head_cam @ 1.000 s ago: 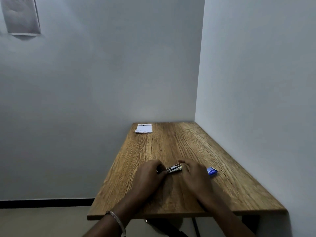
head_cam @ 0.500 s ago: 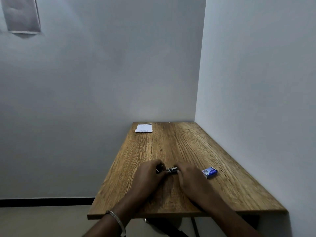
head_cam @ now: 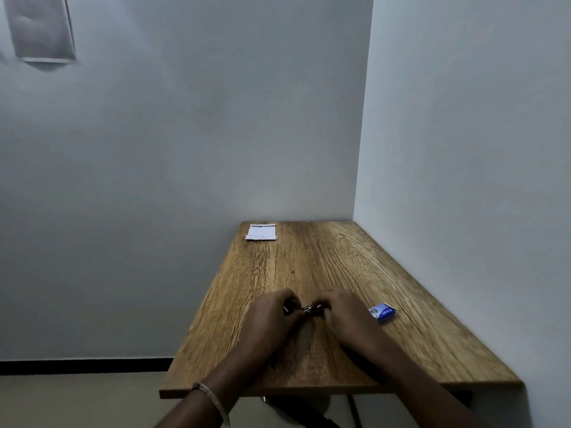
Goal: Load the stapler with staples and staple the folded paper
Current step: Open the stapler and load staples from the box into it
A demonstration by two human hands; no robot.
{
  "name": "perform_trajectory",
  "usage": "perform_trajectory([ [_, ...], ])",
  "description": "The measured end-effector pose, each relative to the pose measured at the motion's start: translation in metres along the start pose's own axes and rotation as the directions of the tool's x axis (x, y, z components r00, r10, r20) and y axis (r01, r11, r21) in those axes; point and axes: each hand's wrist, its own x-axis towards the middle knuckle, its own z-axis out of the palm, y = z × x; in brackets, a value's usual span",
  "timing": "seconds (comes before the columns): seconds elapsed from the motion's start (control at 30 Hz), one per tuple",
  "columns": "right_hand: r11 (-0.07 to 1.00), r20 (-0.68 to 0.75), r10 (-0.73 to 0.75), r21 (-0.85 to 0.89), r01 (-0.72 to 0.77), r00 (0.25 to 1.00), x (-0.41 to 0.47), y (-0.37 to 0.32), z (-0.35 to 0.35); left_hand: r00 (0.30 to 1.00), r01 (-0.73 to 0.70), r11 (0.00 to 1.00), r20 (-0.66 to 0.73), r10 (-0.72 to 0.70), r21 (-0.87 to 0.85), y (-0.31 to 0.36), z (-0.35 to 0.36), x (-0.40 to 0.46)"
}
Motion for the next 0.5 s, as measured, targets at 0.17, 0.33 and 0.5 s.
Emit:
perform_trajectory([
  [0.17, 0.999, 0.010, -0.020, 0.037, 0.020, 1.000, -0.001, -0.003, 0.004, 1.000, 0.002, 1.000, 0.000, -0.002, 0.010, 0.000, -0.001, 0.001],
  [0.33, 0.967, -0.135, 0.107, 0.246, -0.071, 0.985, -0.006, 0.000, 0.004, 1.000, 0.006, 1.000, 0.003, -0.006, 0.012, 0.001, -0.002, 0.000],
  [0.5, 0.662, -0.052, 0.466, 0.682, -0.310, 0.883, -0.010, -0.005, 0.002, 1.000, -0.019, 0.999, -0.009, 0.019, 0.042, 0.004, -0.004, -0.001],
])
